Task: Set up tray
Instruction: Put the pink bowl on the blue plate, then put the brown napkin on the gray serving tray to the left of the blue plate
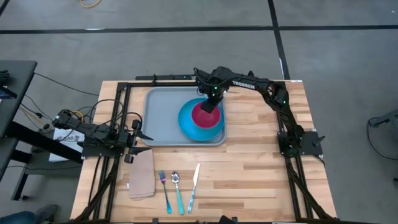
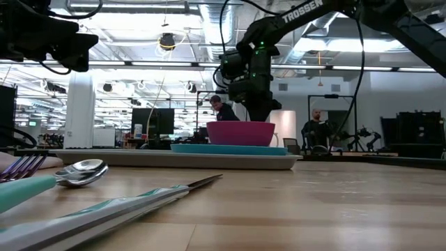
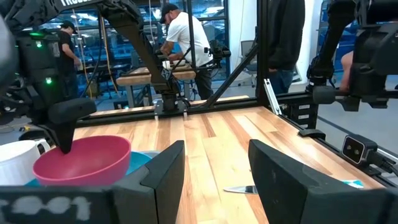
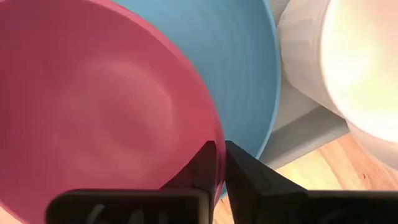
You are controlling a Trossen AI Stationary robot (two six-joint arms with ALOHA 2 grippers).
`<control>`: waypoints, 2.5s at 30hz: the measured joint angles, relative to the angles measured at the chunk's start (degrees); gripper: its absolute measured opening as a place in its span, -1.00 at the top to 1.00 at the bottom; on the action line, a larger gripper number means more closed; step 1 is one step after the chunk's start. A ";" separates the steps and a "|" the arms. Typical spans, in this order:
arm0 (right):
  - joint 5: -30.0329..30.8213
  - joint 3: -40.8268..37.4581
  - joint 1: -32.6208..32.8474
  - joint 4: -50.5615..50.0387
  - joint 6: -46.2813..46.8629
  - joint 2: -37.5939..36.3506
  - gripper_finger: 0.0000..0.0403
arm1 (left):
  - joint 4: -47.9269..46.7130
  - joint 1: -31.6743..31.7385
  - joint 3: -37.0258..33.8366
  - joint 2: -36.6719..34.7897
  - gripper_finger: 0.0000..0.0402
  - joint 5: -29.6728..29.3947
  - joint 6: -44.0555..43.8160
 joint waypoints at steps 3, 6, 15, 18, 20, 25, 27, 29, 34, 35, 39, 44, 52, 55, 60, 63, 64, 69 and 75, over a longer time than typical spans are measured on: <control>0.12 0.00 0.57 0.14 -1.11 0.00 0.78 | 0.00 -0.01 0.00 0.00 0.16 0.00 -0.22; 0.11 0.00 0.95 0.19 -1.46 0.00 0.73 | 0.00 -0.02 0.00 0.00 0.16 0.00 0.00; 2.02 -0.04 0.80 0.05 -1.04 -0.52 0.69 | -0.02 0.00 0.00 0.00 0.16 0.00 -0.20; 2.57 0.07 0.84 0.50 -1.04 -1.43 0.68 | 0.00 0.00 0.00 0.00 0.16 0.00 -0.10; 2.89 0.00 0.85 0.76 -1.03 -2.30 0.68 | 0.00 -0.01 0.00 0.00 0.16 -0.02 -0.01; 1.89 0.04 1.20 3.28 -0.80 -6.91 0.68 | 0.00 0.00 0.00 0.00 0.16 0.00 -0.01; 0.48 0.04 1.79 3.93 -0.58 -9.49 0.68 | 0.00 0.00 0.00 0.01 0.16 -0.01 -0.05; -0.86 0.04 2.91 5.82 -0.52 -12.48 0.68 | 0.00 -0.02 0.00 0.00 0.16 0.00 -0.22; -1.31 -0.36 7.39 7.95 -2.65 -20.95 0.68 | 0.00 0.00 0.00 0.02 0.16 0.00 -0.13; -1.31 -1.06 8.48 8.62 -3.19 -22.70 0.68 | 0.00 0.00 0.00 0.00 0.16 -0.02 -0.22; -1.46 -7.36 12.34 12.99 -3.09 -30.18 0.68 | 0.00 -0.01 0.00 0.00 0.16 0.00 0.00; -2.23 -21.77 17.27 26.44 -0.91 -42.15 0.68 | 0.00 0.00 0.00 0.00 0.16 0.00 -0.06; -14.06 -48.56 20.78 54.67 5.98 -62.32 0.68 | 0.00 0.00 0.00 0.02 0.16 0.00 0.00; -15.60 -57.10 22.25 64.21 8.79 -69.21 0.68 | 0.00 0.00 0.00 0.00 0.16 0.00 -0.22; -14.63 -69.78 24.46 80.51 12.53 -79.46 0.68 | 0.00 0.00 0.00 0.02 0.16 0.00 -0.18; -12.16 -76.43 25.66 89.32 14.08 -84.13 0.68 | 0.00 -0.02 0.00 0.01 0.16 0.00 -0.13; -11.30 -78.33 25.98 91.37 14.29 -85.34 0.68 | 0.00 -0.01 0.00 0.02 0.16 0.00 -0.01; -7.19 -85.48 26.96 95.12 14.65 -90.93 0.68 | 0.00 -0.01 0.00 0.00 0.16 0.00 -0.17; -4.26 -91.25 27.52 95.21 14.90 -99.93 0.68 | 0.00 -0.02 0.00 0.02 0.16 0.00 -0.20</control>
